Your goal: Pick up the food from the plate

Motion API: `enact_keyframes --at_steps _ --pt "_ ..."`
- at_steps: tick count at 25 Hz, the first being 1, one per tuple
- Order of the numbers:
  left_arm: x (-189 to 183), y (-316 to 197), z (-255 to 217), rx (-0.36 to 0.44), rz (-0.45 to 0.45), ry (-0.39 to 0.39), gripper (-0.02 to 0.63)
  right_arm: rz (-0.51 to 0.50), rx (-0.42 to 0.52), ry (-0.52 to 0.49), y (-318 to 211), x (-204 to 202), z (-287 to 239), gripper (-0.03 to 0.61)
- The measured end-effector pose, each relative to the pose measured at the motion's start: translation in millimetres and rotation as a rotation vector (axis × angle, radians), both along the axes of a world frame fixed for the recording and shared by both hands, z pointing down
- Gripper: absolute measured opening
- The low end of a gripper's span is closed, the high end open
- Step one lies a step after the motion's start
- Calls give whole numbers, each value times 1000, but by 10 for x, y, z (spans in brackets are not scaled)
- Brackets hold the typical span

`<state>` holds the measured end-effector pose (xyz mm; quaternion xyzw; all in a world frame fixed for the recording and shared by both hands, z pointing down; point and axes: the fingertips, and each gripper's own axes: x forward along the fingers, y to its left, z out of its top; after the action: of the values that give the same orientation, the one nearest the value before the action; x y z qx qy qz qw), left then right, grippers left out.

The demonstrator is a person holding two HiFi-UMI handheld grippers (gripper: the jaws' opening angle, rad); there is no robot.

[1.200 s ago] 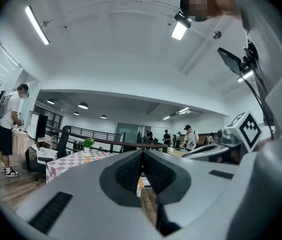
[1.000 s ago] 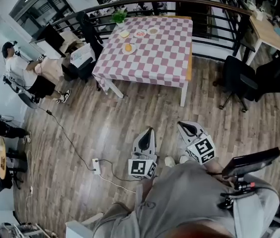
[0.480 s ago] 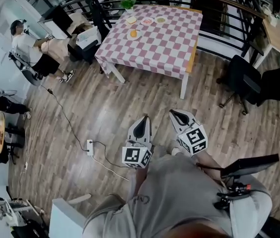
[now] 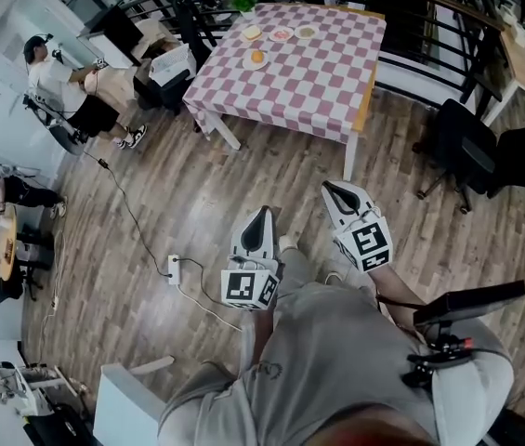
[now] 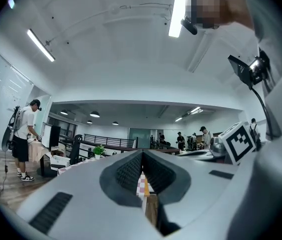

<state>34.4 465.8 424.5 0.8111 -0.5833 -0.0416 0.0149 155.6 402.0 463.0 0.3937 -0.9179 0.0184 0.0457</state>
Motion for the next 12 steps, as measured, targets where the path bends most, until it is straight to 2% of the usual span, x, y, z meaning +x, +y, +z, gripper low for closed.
enact_keyframes --at_steps 7,12 --pt "-60 -183 86 -12 -4 -4 9 24 -43 -12 -224 29 135 14" --pt "-226 -416 150 -16 -9 5 9 21 -74 1 -430 -101 243 14"
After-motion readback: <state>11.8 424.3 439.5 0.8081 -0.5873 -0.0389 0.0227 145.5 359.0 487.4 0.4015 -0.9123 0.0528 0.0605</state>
